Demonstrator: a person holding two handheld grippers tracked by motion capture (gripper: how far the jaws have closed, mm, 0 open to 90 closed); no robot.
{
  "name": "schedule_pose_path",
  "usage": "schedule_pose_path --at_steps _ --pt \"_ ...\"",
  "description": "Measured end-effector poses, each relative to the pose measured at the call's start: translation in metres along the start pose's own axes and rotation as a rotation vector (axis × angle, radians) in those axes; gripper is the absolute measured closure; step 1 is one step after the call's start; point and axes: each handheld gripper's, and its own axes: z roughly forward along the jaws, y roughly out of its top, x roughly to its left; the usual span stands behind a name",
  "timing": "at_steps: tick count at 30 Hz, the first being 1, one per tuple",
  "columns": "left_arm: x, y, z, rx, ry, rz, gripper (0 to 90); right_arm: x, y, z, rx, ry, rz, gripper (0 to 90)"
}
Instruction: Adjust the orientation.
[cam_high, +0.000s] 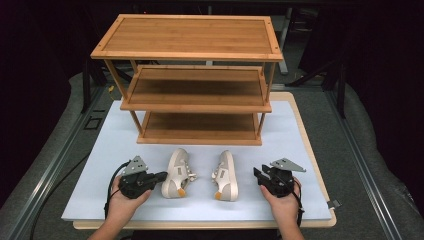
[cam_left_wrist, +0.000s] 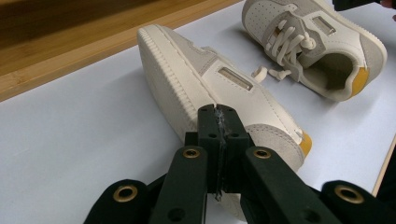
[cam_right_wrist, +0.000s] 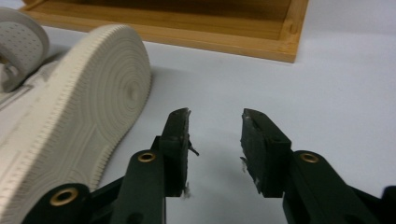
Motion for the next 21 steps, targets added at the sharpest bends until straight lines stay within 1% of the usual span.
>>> schedule_pose_path --at_steps 2,7,9,12,17,21 --pt "0.001 0.0 0.0 -0.001 -0.001 -0.007 89.4 0.003 0.002 -0.002 -0.003 0.008 -0.009 66.5" --pt "0.004 -0.002 -0.001 -0.004 -0.01 -0.021 89.4 0.016 0.006 -0.01 -0.052 0.034 -0.035 75.9" --pt "0.004 -0.002 -0.001 -0.005 -0.009 -0.023 89.4 0.022 0.007 -0.013 -0.067 0.064 -0.043 79.3" --pt "0.004 -0.002 -0.001 -0.006 -0.008 -0.022 89.5 0.032 0.009 -0.015 -0.064 0.097 -0.058 83.2" --pt "0.005 -0.003 -0.002 -0.004 -0.004 -0.024 89.4 0.052 0.01 -0.016 -0.055 0.155 -0.118 87.4" --pt "0.007 -0.004 -0.003 -0.004 0.006 -0.031 89.4 0.066 0.009 -0.014 -0.039 0.171 -0.169 87.3"
